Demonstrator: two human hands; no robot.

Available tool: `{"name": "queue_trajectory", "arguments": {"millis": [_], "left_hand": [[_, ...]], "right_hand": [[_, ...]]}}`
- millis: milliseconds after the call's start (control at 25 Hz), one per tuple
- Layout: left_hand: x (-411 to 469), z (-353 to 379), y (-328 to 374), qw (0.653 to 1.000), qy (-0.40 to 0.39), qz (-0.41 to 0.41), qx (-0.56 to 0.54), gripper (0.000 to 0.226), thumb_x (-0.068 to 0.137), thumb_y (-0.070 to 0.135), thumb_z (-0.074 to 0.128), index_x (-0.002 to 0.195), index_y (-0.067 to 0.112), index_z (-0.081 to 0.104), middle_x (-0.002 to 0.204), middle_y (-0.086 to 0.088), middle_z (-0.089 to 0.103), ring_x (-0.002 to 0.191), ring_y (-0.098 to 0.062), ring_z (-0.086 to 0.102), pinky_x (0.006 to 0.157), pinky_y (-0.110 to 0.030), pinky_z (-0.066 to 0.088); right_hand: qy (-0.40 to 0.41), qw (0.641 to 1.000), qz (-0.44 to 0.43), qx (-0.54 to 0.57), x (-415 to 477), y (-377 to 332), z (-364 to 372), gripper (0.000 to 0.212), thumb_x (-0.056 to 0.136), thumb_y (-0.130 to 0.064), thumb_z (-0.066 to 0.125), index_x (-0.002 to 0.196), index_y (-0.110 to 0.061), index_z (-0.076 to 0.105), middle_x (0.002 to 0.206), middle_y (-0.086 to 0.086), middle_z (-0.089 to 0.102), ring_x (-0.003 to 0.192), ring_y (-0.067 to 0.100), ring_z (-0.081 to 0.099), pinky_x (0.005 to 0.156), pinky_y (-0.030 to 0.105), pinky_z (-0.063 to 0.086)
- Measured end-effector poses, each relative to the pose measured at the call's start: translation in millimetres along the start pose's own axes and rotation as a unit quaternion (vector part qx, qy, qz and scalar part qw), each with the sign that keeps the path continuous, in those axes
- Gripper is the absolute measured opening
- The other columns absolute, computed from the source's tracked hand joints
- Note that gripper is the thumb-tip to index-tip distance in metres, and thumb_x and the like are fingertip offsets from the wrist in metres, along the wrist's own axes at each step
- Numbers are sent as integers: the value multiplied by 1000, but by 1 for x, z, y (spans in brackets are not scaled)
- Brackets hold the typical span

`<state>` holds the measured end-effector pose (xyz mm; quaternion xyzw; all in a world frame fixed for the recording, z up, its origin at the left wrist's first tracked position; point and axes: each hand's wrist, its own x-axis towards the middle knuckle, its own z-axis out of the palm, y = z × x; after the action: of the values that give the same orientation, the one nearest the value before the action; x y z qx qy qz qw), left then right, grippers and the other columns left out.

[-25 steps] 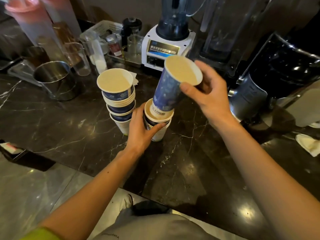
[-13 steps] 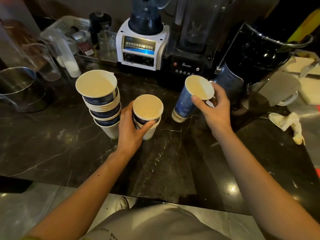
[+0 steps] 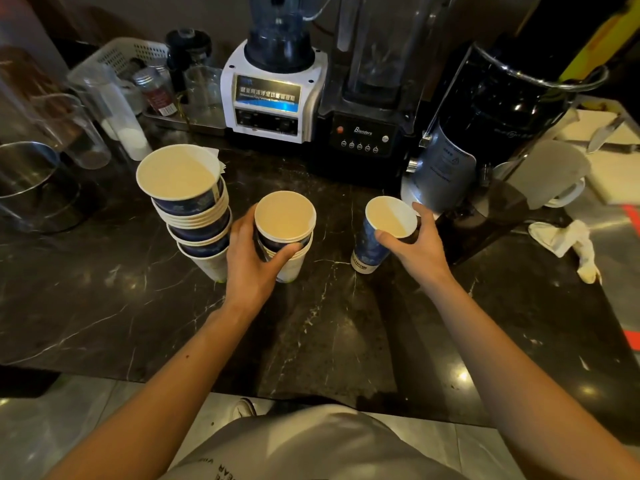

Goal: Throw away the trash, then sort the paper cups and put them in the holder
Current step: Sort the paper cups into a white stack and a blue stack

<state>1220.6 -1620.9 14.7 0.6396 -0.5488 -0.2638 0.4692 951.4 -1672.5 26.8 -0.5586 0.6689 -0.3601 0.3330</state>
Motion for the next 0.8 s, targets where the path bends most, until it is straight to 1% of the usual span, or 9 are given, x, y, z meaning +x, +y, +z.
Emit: {"name": "queue_trajectory", "arguments": {"millis": [80, 120, 200, 360, 480, 600, 720, 760, 800], "left_hand": [[1, 0, -1, 1000, 3, 2, 5, 91, 71, 60, 66, 147, 22, 34, 146, 0, 43, 134, -8, 37, 112, -45, 39], [1, 0, -1, 1000, 2, 1, 5, 91, 71, 60, 66, 148, 21, 34, 146, 0, 43, 135, -9, 37, 113, -44, 39], [1, 1, -1, 1000, -1, 3, 10, 91, 72, 59, 65, 148, 19, 34, 146, -2, 43, 136, -13, 39, 113, -43, 38], [4, 1, 0, 1000, -9, 16, 15, 90, 73, 61, 64, 147, 19, 35, 146, -4, 44, 136, -16, 40, 113, -41, 38], [3, 0, -3, 1000, 2, 17, 15, 87, 76, 57, 67, 148, 20, 34, 147, -4, 44, 136, -15, 40, 112, -41, 38], [2, 0, -5, 1000, 2, 21, 17, 82, 80, 45, 73, 148, 22, 34, 147, -3, 44, 132, -6, 37, 112, -40, 39], [3, -1, -4, 1000, -2, 26, 16, 85, 76, 57, 68, 147, 22, 36, 146, -2, 46, 130, -3, 37, 110, -36, 38], [2, -2, -3, 1000, -2, 25, 13, 87, 74, 62, 65, 146, 22, 36, 145, -2, 46, 130, -3, 37, 110, -35, 38], [3, -3, -2, 1000, -3, 25, 13, 88, 73, 63, 64, 146, 22, 36, 145, -1, 46, 130, -4, 38, 110, -34, 38]], "right_hand": [[-9, 999, -9, -34, -6, -2, -4, 86, 78, -34, 81, 148, -20, 33, 146, 3, 39, 130, 20, 39, 103, 40, 44], [-13, 999, -14, -44, -11, -2, -7, 87, 78, -36, 81, 148, -20, 32, 147, 3, 38, 131, 20, 38, 102, 39, 44], [-16, 998, -20, -53, -23, -2, -12, 87, 77, -39, 81, 148, -21, 33, 144, 2, 38, 126, 16, 38, 95, 33, 42], [-27, 996, -31, -74, -50, 0, -17, 85, 73, -43, 83, 143, -28, 35, 130, -7, 38, 116, 8, 37, 85, 20, 37], [-23, 997, -30, -74, -66, 3, -17, 86, 70, -45, 84, 139, -30, 36, 128, -9, 38, 115, 7, 38, 79, 12, 36], [-22, 997, -13, -72, -76, 6, -15, 91, 67, -49, 85, 140, -29, 35, 131, -8, 39, 117, 8, 39, 80, 12, 37], [-51, 996, -6, -78, -79, 4, -16, 104, 57, -65, 79, 142, -28, 33, 131, -9, 36, 120, 9, 39, 83, 12, 36], [-66, 994, -8, -86, -79, 2, -17, 109, 53, -69, 76, 143, -28, 31, 133, -8, 36, 124, 11, 39, 87, 14, 37], [-77, 992, -9, -97, -79, -2, -18, 114, 51, -71, 74, 146, -28, 28, 138, -6, 34, 129, 14, 37, 95, 20, 40]]}}
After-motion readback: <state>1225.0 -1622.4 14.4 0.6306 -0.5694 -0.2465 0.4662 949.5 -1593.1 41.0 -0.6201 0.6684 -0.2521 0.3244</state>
